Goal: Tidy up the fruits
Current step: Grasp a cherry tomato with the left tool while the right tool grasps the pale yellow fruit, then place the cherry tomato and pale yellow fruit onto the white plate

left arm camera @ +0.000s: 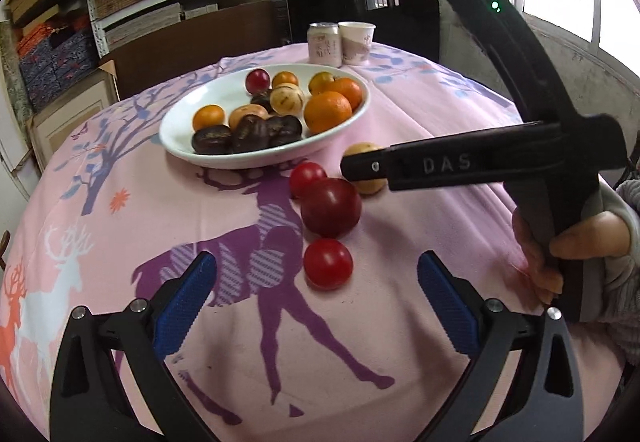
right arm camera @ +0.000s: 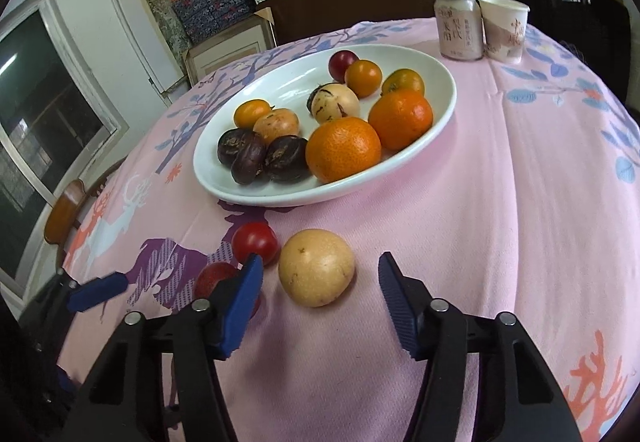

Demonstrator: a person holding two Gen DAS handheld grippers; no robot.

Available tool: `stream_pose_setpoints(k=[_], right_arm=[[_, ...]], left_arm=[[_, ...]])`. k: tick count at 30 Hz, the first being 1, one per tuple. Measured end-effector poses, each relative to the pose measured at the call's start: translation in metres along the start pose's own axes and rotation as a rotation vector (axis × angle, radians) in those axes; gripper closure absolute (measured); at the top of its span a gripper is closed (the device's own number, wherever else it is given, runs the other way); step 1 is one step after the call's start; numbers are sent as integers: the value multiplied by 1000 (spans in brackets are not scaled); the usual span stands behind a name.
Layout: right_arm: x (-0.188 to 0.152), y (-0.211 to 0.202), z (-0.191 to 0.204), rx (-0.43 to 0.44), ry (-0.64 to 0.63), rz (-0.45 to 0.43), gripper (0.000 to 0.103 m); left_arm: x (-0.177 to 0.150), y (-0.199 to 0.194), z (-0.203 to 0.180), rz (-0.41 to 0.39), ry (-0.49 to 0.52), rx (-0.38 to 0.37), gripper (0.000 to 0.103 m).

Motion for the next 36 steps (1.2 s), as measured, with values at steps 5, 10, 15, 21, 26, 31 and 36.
stream_pose_setpoints(k=[5,10,15,21,26,31,36], right_arm=[[-2,0,-1,5,11,9,53],[-4,1,1,11,12,16,55],[-4,0,3,24,10,20,62],[-8,6,7,-5,-26,36,62],[-9,6,9,-23,-53,27,63],[3,-14,6,3,-28,-38,63],[22,-42,-8,32,37,-138,63]], left_arm=[[3,13,0,29,-43,-71,5],[0,27,0,94,-70,-132,58],[0,33,-1,107,-81,-151,61],[-4,31,-4,117,-53,-118,70],[-6,23,0,102,-74,-119,73],[5,7,5,34,-64,-94,73],[43,3,36,-6,-109,-62,73]])
Point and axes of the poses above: each gripper's, at about its wrist camera, not at the fingertips, and y roughly the way its jaws point, z to its left, x to its top, the point moved 7 cm from there along y, roughly the way its jaws point
